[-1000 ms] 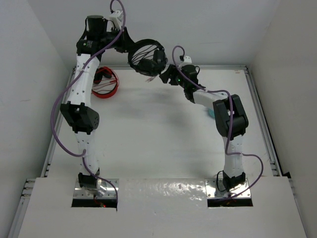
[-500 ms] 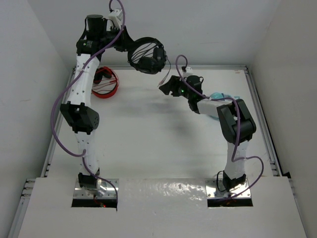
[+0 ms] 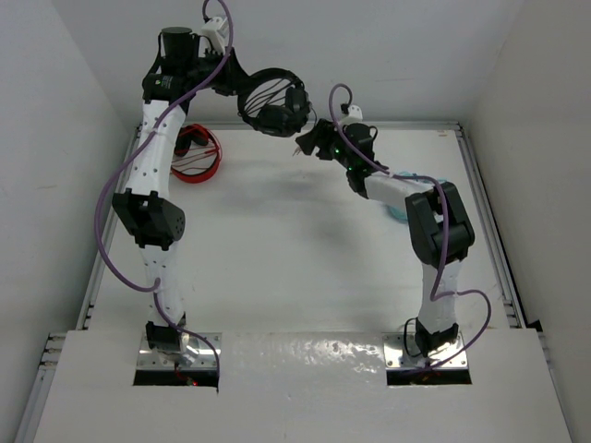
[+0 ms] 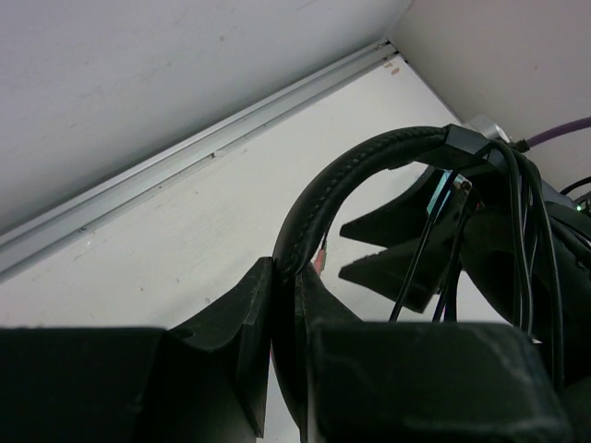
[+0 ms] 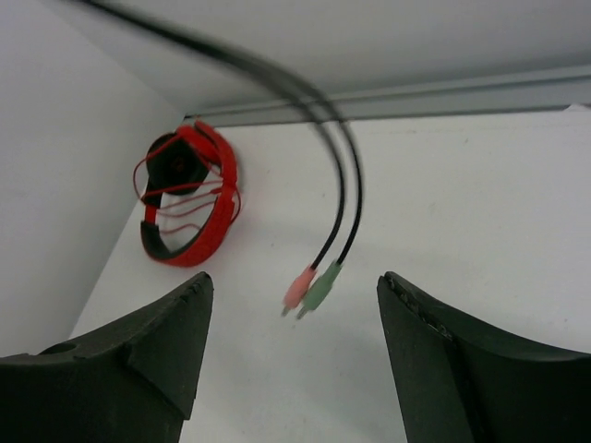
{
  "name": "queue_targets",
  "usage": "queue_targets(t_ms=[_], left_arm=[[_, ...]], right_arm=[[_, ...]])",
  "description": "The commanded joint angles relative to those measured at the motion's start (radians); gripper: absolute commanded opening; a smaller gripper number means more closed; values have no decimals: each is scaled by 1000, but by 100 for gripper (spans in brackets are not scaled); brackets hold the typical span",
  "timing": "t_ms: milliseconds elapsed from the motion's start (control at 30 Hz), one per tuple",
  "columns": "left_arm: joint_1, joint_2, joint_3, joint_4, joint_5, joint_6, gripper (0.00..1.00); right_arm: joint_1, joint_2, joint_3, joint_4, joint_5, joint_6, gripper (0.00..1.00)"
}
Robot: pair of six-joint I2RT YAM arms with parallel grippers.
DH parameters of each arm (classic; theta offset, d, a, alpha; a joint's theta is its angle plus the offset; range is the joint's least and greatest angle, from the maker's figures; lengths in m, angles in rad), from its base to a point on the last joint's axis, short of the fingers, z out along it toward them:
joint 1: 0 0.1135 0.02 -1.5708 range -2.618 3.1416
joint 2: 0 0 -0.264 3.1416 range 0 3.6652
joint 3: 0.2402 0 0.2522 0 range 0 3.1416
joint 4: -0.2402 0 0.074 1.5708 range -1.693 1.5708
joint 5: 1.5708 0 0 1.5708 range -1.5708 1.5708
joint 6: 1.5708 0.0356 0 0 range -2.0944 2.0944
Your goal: Wrap the headphones
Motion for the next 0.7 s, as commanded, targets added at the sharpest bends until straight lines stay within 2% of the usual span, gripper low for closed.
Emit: queue_targets(t_ms=[0, 233, 467, 500, 567, 600, 667], left_arm=[[11, -47, 12, 73, 23, -50, 0], [11, -48, 19, 89, -2, -51, 0], [14, -47, 12, 87, -25, -79, 0], [14, -45, 7, 87, -40, -102, 0], [14, -45, -23, 95, -51, -137, 0], [15, -45, -36, 110, -49, -180, 0], [17, -45, -65, 124, -49, -223, 0]], right_arm=[[5, 54, 101, -33, 104, -9, 70], [26, 135, 221, -53, 89, 25, 66], [66, 129, 178, -53, 106, 55, 56], [83, 118, 140, -24, 121, 51, 44], [92, 95, 117, -2, 182, 49, 28], [97, 88, 104, 10, 213, 54, 16], [98, 80, 103, 16, 238, 51, 7]])
